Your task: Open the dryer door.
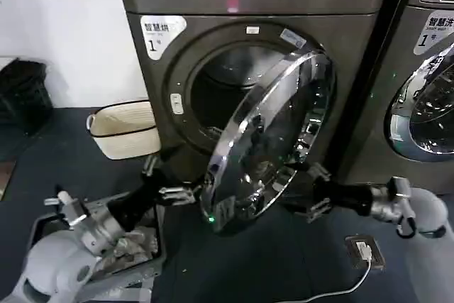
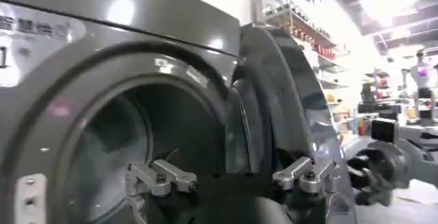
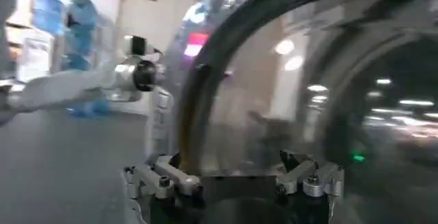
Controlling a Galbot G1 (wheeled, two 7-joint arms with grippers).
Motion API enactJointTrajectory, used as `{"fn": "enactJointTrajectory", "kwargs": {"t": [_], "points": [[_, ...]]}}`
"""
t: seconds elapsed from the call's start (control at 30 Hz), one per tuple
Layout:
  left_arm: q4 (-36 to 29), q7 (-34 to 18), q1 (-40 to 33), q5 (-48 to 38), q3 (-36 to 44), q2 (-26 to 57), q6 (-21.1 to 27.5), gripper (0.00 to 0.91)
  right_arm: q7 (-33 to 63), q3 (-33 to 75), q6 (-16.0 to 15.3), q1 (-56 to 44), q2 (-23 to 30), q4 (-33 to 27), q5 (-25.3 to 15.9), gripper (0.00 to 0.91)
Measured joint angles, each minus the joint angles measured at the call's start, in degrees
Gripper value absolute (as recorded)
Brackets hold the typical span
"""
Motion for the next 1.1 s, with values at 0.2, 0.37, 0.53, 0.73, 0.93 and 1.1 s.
{"fn": "enactJointTrajectory", "kwargs": {"t": [0.2,0.37,0.53,0.73,0.93,1.1], "points": [[-0.5,0.5,-0.7,-0.7,2.9,0.5,0.5,0.907,0.8,8.7,0.1,-3.6,1.0,1.0,-4.4,0.907],[-1.4,1.1,-1.0,-2.1,5.4,1.2,0.7,0.907,1.8,16.3,0.1,-7.0,2.7,3.7,-8.1,0.907],[-2.3,3.1,-1.2,-2.6,7.4,2.4,0.6,0.907,2.7,22.0,0.3,-10.5,3.9,5.9,-8.6,0.907],[-4.0,5.5,-0.6,-3.4,9.4,4.3,-0.4,0.907,6.3,28.2,-0.8,-13.7,5.6,8.0,-7.4,0.907],[-5.6,7.1,-1.5,-6.6,11.7,7.1,-0.6,0.907,9.5,35.1,-1.8,-16.2,6.8,10.4,-6.0,0.907],[-6.5,7.4,-3.1,-7.1,15.3,9.7,-0.7,0.907,9.8,40.2,-1.8,-18.0,8.1,11.8,-4.3,0.907]]}}
